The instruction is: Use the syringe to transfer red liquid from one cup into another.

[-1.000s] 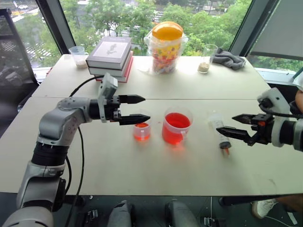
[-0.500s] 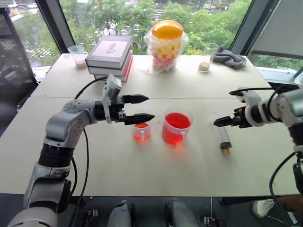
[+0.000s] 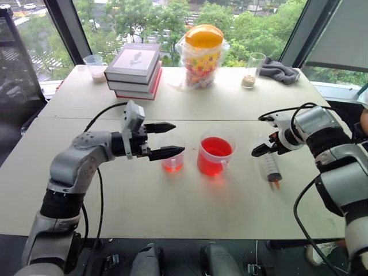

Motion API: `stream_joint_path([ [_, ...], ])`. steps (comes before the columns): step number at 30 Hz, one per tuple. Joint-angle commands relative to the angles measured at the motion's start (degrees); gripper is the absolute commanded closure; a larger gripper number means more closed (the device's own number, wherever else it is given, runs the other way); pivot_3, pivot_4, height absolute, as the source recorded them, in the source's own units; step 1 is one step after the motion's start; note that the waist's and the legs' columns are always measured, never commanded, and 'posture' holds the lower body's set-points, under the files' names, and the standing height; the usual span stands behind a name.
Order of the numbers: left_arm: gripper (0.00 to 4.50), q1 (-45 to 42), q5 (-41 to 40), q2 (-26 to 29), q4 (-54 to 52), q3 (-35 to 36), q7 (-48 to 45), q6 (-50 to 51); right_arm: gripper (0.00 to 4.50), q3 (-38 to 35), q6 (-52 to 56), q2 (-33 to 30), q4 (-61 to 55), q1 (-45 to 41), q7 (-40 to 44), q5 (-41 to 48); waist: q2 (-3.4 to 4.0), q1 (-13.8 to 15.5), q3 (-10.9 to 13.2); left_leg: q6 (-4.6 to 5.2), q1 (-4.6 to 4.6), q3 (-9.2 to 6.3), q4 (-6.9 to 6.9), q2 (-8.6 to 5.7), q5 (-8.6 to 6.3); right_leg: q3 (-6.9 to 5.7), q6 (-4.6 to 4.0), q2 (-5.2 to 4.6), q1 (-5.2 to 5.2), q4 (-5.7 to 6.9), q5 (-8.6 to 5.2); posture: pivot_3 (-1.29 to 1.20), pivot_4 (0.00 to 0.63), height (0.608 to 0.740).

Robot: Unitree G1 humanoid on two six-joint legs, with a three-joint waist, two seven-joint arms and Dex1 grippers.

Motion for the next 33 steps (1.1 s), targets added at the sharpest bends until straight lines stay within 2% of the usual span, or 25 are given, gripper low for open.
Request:
stream_joint_path([
  [1,0.00,-0.6,-1.2,0.4,-1.9,1.4,0.4,-0.1,0.28,1.1,-0.4,0.3,0.7,-0.5,3.8,-3.7,0.00,0.1,0.0,-0.01,0.00,-0.02,0.00,0.00,0.01,-0.03,0.00,0.00,0.00,0.01,0.00,0.00,0.150,0.740],
  [3,0.00,-0.8,-1.0,0.3,-1.5,1.3,0.2,-0.3,0.84,0.5,-0.2,0.7,0.9,-0.3,4.6,-4.9,0.00,0.1,0.0,-0.02,0.00,-0.02,0.01,0.00,0.01,-0.04,0.00,0.00,0.01,0.02,0.00,0.00,0.150,0.740],
  [7,0.00,-1.7,-0.6,0.3,-0.4,0.9,-0.6,-0.7,2.75,-1.5,2.0,1.5,-0.3,-0.1,4.7,-5.9,0.00,0.0,0.0,-0.02,0.00,-0.03,0.01,0.00,0.01,-0.04,0.00,0.00,0.01,0.04,0.00,0.00,0.150,0.740],
  [8,0.00,-2.1,-0.5,0.3,0.1,0.8,-0.9,-0.8,2.95,-2.4,3.2,1.6,-1.0,0.0,4.3,-5.8,0.00,0.0,0.0,-0.02,0.01,-0.03,0.01,0.00,0.01,-0.04,0.00,0.00,0.01,0.05,0.00,0.00,0.150,0.740],
  [14,0.00,-4.8,0.3,1.1,2.1,0.4,-2.4,-1.3,2.95,-9.6,7.8,-1.5,-8.9,0.5,0.4,-5.1,0.04,0.0,0.0,-0.04,0.02,-0.03,0.00,0.01,0.02,-0.05,0.00,0.01,-0.01,0.09,0.00,0.00,0.150,0.740],
  [17,0.00,-7.1,0.2,2.0,4.1,1.3,-3.3,-1.0,2.95,-18.8,8.4,-4.2,-19.4,0.7,-4.9,-3.8,0.08,0.2,0.0,-0.05,0.02,-0.02,0.00,0.00,0.02,-0.05,0.01,0.00,-0.02,0.09,0.00,0.00,0.150,0.740],
  [19,0.00,-9.2,-0.2,2.2,6.4,1.7,-3.9,-0.8,2.95,-28.4,6.8,-3.7,-30.6,2.2,-8.7,-1.1,0.10,0.2,0.1,-0.05,0.00,-0.01,0.00,0.00,0.02,-0.05,0.00,-0.02,-0.04,0.08,0.00,0.00,0.150,0.740],
  [23,0.00,-12.7,0.2,3.1,10.7,1.7,-6.1,-1.8,2.95,-41.6,9.6,1.7,-48.7,4.5,-13.7,5.0,0.11,-0.1,0.1,-0.06,0.01,-0.04,-0.05,0.04,0.02,-0.07,0.02,0.04,-0.06,0.09,0.01,0.00,0.150,0.740],
  [26,0.00,-16.4,1.7,2.8,14.7,0.2,-8.3,-3.2,2.95,-52.2,6.4,9.9,-61.0,5.5,-17.0,12.3,0.11,0.1,0.1,-0.10,0.01,-0.10,-0.06,0.08,0.05,-0.13,0.02,0.11,-0.04,0.13,0.01,0.00,0.150,0.740],
  [28,0.00,-18.3,2.7,2.2,16.9,-0.9,-9.5,-3.9,2.95,-60.7,6.5,18.6,-68.9,6.7,-19.0,20.9,0.11,0.2,0.1,-0.13,0.01,-0.09,-0.05,0.07,0.07,-0.14,0.02,0.09,-0.03,0.15,0.01,0.00,0.150,0.740],
  [30,0.00,-19.2,3.6,2.1,18.3,-1.6,-10.9,-4.6,2.95,-64.0,7.1,23.8,-74.2,9.7,-21.1,25.6,0.11,0.4,0.0,-0.13,0.01,-0.11,-0.03,0.07,0.07,-0.15,0.02,0.09,0.01,0.14,0.01,0.00,0.150,0.740],
  [33,0.00,-21.4,3.7,1.5,20.1,-1.9,-12.4,-4.8,2.95,-62.6,3.5,28.2,-81.2,18.6,-23.2,28.5,0.07,0.5,0.0,-0.13,0.00,-0.12,-0.01,0.04,0.07,-0.19,0.02,0.02,0.07,0.09,0.01,0.00,0.150,0.740],
])
